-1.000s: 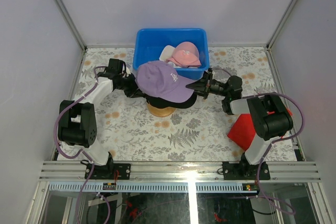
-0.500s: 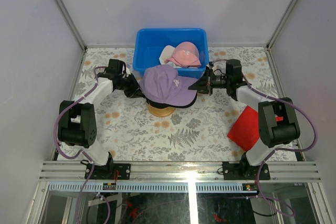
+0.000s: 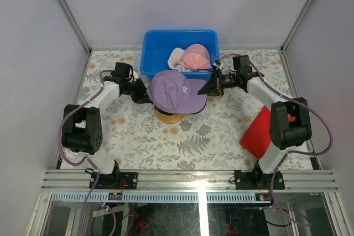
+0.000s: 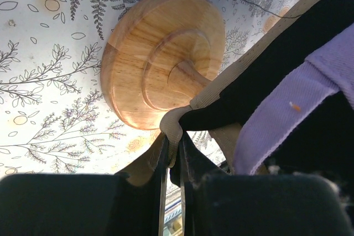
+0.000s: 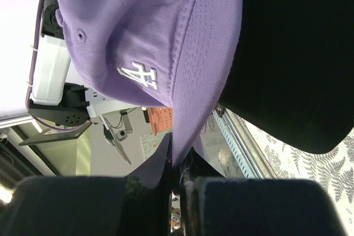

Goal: Stack the hats

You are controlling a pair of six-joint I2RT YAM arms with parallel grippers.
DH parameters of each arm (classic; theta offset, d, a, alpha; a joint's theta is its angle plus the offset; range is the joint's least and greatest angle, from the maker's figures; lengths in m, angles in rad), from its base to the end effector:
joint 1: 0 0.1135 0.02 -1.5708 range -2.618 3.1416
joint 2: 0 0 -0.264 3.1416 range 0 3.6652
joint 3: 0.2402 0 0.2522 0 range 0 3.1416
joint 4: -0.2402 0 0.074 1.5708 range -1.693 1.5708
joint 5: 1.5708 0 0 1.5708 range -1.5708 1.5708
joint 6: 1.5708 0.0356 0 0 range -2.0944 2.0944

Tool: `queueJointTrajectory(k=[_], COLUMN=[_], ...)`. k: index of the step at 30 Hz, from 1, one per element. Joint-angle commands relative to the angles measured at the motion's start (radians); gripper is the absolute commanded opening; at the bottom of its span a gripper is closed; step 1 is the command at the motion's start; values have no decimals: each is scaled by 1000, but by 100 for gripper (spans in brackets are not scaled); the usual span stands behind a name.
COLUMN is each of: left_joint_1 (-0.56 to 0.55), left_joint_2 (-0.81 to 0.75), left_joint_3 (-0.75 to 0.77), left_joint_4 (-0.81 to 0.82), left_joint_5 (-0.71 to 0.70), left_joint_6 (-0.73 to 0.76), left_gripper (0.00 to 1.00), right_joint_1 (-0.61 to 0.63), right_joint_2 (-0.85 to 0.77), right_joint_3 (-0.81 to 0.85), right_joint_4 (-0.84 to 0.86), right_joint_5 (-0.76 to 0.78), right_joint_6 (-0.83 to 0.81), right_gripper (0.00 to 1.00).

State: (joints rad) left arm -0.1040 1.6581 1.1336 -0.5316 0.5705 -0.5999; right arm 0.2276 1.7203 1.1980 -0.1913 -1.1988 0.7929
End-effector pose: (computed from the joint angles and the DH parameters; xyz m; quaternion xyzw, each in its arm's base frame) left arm 0.3325 -0.0540 0.2153 -0.1583 0.9172 -0.3396 0.1354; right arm 0.3503 0.1152 0.2474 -0.0157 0.7866 0.6154 0.0488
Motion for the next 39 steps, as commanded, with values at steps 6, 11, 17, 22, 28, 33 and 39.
queueJointTrajectory(k=[6,11,17,22,28,33,39], left_joint_1=[3,5,21,25,61,98,150], left_joint_2=[28,32,37,46,9,-41,-113], left_joint_3=[36,38,52,62,52,24,-69], left_joint_4=[-13,-21,-38,-45,-9,87,261], left_joint_5=[-21,-29,-37,-33,22,170,320], left_joint_6=[52,61,78,79,36,-18,-140], left_gripper=[7,7,7,7,6,7,15], right_joint_1=[-3,-54,-56,-55,-53,-42,-23], right_joint_2=[107,136,167,194,187,186,192], right_joint_3=[207,258,258,250,254,275,291], right_joint_4=[-371,-437,-460,-467,-471,-484,-491], right_joint_5=[57,72,80,87,89,101,119], right_joint_6=[-269,-317,-344,-356,-357,-355,-350], right_gripper=[0,0,0,0,0,0,0])
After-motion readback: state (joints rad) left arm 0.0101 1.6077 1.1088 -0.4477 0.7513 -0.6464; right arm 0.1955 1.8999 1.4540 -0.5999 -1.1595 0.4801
